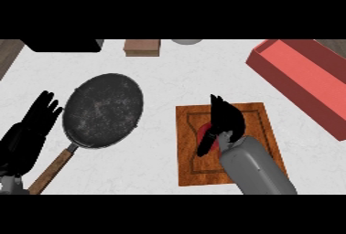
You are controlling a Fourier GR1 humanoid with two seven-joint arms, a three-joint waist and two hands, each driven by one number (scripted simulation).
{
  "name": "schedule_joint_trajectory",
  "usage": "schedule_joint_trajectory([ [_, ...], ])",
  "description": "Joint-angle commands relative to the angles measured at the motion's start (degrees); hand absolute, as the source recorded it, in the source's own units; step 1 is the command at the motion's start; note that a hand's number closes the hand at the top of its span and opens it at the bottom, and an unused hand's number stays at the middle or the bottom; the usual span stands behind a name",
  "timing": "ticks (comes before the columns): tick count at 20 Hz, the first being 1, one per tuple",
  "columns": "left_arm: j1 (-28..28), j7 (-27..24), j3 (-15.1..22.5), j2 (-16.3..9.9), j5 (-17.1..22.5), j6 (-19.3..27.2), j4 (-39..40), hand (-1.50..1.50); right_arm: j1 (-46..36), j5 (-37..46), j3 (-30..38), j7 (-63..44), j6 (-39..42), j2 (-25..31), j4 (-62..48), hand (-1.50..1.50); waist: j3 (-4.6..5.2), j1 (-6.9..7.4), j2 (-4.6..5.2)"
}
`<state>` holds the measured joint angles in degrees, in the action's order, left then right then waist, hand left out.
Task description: Pick the pear from the cutting board and place it in the cardboard box
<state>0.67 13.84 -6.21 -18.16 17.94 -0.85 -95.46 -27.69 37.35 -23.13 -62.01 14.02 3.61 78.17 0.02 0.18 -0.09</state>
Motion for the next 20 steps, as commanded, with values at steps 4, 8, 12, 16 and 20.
schedule_joint_trajectory([
  [4, -1.8, 3.7, -0.5, 0.5, -1.0, 1.3, -2.8, 0.0, -3.0, 2.2, 2.9, -7.1, 4.2, -2.8, -1.5, -1.5, -0.02, 0.02, 0.02],
  [8, -1.8, 0.6, -2.4, 0.5, 0.0, -2.5, 2.1, 0.0, 1.0, 6.6, 0.6, -3.8, 2.0, -3.2, -0.8, 1.5, -0.01, -0.1, 0.03],
  [12, -3.8, 1.3, -3.0, 1.6, -1.6, -1.0, 1.6, 0.0, -1.6, 7.1, 5.1, 5.5, 2.4, -0.5, -4.5, 1.5, -0.02, -0.04, 0.07],
  [16, -3.3, 3.9, -2.8, 1.8, -1.0, -2.8, -0.4, 0.0, -1.0, 10.3, 2.7, 4.0, 0.3, -3.5, -5.3, 1.5, -0.02, 0.02, 0.06],
  [20, -0.5, -0.4, -4.5, 1.0, -1.2, -5.1, 2.1, 0.0, -1.7, 7.6, 4.5, 17.1, 5.7, 3.6, -4.8, 1.5, -0.02, 0.13, 0.06],
])
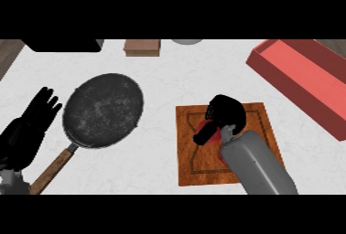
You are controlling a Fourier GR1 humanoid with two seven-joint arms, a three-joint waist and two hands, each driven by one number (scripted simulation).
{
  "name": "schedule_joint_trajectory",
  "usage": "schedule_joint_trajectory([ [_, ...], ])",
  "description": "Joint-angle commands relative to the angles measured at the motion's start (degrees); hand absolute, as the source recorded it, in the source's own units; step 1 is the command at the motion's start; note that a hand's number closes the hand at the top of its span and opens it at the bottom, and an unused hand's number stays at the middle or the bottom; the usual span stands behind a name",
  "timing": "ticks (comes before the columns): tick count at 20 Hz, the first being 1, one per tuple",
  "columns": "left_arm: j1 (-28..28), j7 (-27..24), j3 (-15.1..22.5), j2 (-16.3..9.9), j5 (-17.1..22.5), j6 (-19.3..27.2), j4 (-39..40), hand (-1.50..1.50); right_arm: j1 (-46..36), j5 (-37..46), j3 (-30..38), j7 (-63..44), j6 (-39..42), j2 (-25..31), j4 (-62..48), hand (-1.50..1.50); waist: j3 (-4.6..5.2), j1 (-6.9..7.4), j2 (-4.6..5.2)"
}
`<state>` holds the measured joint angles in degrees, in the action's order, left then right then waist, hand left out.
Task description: Pick the pear from the cutting board and place it in the cardboard box
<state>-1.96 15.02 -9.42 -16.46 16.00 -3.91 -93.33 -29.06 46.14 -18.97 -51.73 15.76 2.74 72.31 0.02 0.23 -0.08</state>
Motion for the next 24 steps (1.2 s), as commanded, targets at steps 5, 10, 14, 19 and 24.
schedule_joint_trajectory([
  [5, -0.1, 0.0, 2.1, 1.5, -1.6, 0.2, -0.6, 0.0, -7.2, -4.7, 2.0, 28.5, 8.6, 14.3, -7.9, 1.5, -0.08, 1.14, 0.61],
  [10, -1.0, 1.7, -1.0, 0.2, -0.6, 0.3, -0.4, 0.0, -6.5, 2.1, 1.3, 35.0, 1.5, 15.8, -11.4, 1.5, -0.03, 0.19, 0.14],
  [14, -1.0, 2.1, -0.2, 1.2, -1.2, 0.8, -1.5, 0.0, -10.9, 3.8, 3.4, 34.1, -2.3, 13.4, -11.4, 1.5, -0.03, 0.29, 0.1],
  [19, -1.0, -1.0, -3.0, -0.4, -0.4, -1.4, 2.8, 0.0, -8.1, 2.2, 4.1, 31.4, 2.3, 16.6, 7.5, 1.5, 0.03, -0.92, -0.24],
  [24, 0.2, 0.3, -0.7, 1.4, -1.8, -0.1, -0.3, 0.0, -11.4, 2.2, 8.8, 23.9, 2.8, 16.8, 18.1, 1.5, 0.02, -0.93, -0.38],
])
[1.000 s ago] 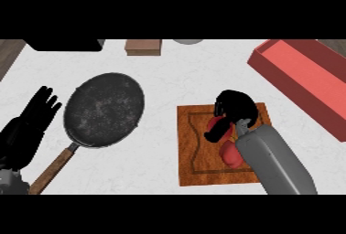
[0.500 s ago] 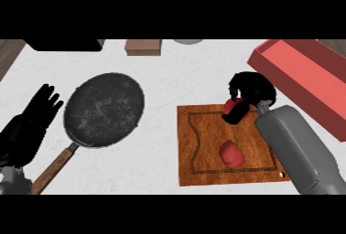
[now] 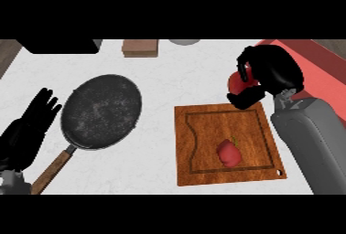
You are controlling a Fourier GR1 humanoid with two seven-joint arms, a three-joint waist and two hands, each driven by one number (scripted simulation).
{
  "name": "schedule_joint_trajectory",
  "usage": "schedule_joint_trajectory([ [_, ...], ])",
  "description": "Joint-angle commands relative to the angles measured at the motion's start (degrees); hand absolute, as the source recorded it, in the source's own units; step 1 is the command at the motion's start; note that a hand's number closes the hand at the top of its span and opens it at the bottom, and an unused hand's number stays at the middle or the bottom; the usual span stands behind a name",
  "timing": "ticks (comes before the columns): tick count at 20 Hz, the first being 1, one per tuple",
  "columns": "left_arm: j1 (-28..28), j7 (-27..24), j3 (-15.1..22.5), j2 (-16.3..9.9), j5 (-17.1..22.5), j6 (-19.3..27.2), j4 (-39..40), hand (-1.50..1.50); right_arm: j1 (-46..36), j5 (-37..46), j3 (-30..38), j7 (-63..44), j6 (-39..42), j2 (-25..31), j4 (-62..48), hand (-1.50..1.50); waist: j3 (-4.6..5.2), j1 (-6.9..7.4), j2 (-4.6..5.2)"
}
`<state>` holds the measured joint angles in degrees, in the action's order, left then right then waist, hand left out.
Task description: Pick the pear from the cutting board and place it in the cardboard box
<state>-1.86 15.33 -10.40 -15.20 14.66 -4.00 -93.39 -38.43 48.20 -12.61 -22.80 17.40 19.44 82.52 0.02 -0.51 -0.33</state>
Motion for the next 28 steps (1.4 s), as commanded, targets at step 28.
schedule_joint_trajectory([
  [28, -3.4, 3.4, 0.0, 1.4, -1.5, -0.1, -1.0, 0.0, -11.8, 4.6, 22.5, 14.8, -12.7, 14.1, -25.4, 1.5, -0.04, 1.26, 0.56],
])
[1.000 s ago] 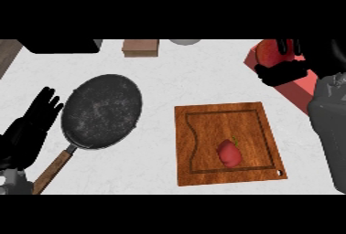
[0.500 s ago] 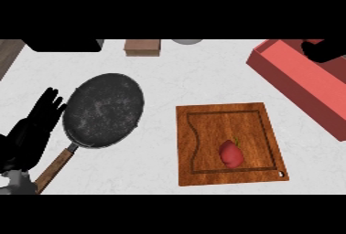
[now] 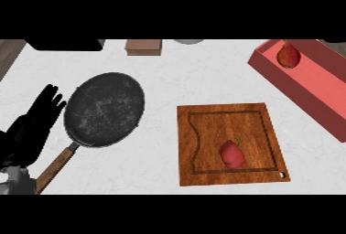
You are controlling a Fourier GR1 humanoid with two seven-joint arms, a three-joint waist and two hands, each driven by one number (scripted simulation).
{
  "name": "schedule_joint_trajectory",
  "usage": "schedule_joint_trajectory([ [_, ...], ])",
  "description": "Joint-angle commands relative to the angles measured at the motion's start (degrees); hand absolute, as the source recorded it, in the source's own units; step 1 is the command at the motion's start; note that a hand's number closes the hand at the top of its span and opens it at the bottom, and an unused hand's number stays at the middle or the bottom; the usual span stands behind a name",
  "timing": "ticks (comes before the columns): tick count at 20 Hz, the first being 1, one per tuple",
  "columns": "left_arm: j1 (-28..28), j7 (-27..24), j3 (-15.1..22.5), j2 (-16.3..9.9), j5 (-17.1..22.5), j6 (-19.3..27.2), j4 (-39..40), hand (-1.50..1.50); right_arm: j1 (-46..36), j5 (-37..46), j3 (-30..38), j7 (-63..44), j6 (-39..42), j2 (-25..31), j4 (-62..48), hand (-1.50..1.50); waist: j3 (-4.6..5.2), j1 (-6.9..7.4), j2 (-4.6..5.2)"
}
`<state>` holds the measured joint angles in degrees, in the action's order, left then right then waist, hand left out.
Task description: Pick the pear from the cutting board and place it in the cardboard box
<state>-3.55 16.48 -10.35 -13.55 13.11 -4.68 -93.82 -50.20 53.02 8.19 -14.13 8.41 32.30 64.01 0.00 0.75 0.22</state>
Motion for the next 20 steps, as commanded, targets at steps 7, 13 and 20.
schedule_joint_trajectory([
  [7, 1.4, -2.2, -0.5, 0.6, 0.0, -1.8, 1.5, 0.0, -1.1, 0.4, 3.2, 12.1, -10.9, -1.2, -21.9, 1.5, -0.02, 0.44, 0.18],
  [13, -0.8, -0.4, 0.3, 1.2, -1.4, 0.5, 0.3, 0.0, -2.4, -0.7, 6.0, 8.7, -6.7, 0.0, -33.3, -1.5, -0.05, 0.8, 0.43],
  [20, 3.0, -2.5, -0.6, 0.6, -0.9, -2.1, -0.9, 0.0, -2.1, -4.1, 8.7, 22.5, -10.7, 0.4, -38.9, -1.5, -0.07, 0.84, 0.29],
])
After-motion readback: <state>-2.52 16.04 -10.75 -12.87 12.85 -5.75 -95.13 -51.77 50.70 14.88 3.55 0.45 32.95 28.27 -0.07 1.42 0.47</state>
